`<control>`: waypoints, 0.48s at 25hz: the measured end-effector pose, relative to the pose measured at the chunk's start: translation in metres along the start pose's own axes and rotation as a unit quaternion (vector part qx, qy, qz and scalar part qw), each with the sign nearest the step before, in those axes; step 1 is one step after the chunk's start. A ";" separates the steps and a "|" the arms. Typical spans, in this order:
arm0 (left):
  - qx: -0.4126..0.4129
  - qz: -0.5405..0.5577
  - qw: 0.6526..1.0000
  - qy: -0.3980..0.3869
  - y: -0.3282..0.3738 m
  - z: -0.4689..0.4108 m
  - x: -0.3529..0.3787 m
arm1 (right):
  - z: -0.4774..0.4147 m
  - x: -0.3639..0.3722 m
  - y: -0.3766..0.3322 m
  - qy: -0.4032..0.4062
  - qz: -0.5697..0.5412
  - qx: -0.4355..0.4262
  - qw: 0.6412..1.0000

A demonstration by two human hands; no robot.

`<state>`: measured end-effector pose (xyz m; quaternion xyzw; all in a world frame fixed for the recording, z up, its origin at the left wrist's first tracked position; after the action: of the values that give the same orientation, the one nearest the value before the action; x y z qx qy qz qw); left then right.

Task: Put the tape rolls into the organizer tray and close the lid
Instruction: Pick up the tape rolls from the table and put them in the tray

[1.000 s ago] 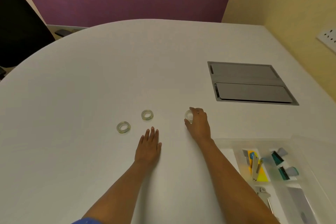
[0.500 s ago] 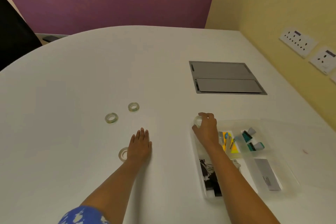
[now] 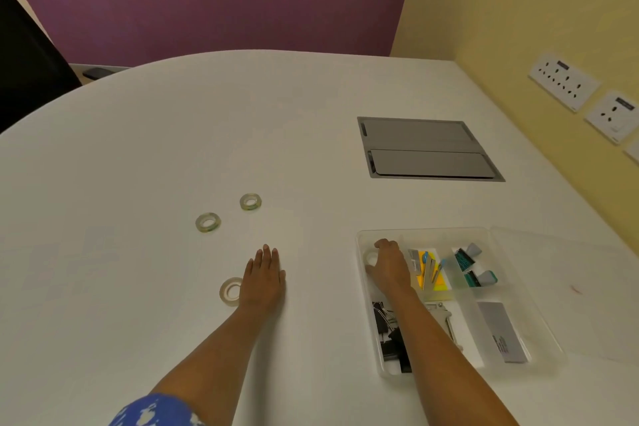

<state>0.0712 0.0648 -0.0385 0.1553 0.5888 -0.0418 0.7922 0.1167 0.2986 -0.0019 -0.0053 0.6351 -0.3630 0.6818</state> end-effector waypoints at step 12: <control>0.003 0.030 1.000 0.009 0.001 -0.003 0.005 | 0.001 -0.005 0.001 0.056 -0.178 0.112 0.976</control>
<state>0.0703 0.0669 -0.0437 0.1755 0.5909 -0.0187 0.7872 0.1182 0.3017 0.0021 -0.0221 0.6164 -0.5469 0.5661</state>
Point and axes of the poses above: each hand's wrist, its own z-axis away from the middle knuckle, its own x-axis out of the palm, y = z × x, the point moved 1 cm from there along -z, towards the middle knuckle
